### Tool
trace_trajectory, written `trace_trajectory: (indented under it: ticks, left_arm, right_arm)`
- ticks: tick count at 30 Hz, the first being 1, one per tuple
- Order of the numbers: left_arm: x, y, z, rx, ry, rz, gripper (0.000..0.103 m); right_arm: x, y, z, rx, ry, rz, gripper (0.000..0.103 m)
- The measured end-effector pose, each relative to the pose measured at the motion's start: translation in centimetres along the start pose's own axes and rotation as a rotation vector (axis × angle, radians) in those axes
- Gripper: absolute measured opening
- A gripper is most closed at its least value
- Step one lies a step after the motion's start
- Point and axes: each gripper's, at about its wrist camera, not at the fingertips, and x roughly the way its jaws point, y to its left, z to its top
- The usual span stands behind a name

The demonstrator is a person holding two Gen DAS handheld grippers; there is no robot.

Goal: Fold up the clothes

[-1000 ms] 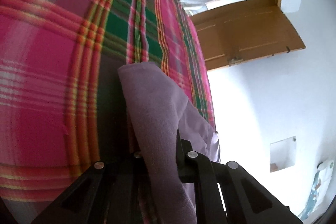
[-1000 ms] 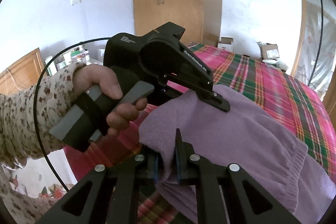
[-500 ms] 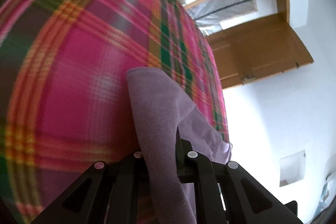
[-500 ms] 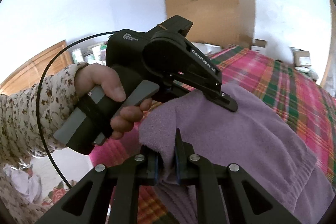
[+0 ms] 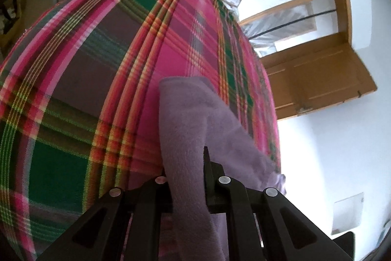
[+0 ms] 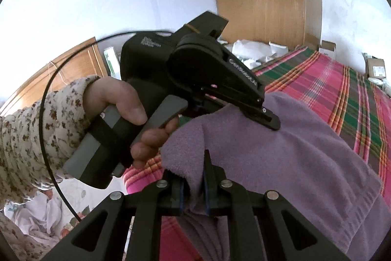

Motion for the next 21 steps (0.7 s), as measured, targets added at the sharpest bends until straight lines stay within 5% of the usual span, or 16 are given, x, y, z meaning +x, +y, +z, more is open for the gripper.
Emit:
trace_trajectory:
  ticks: [10,15,21]
  left_arm:
    - [-1.9,1.5,0.1,-0.02,-0.055,0.065,0.024]
    - [-5.5,1.4,-0.2,-0.036,-0.16,0.095,0.024]
    - [-7.5,-2.1,-1.7,0.057,-0.231,0.15,0.024]
  right_arm:
    - [1.0,-1.0,0.2,0.003,0.062,0.008,0.026]
    - [-0.9,-1.9,-0.3,0.036,0.038,0.027,0.03]
    - [-4.7,-4.2,-1.2,0.129,-0.031,0.018,0.033]
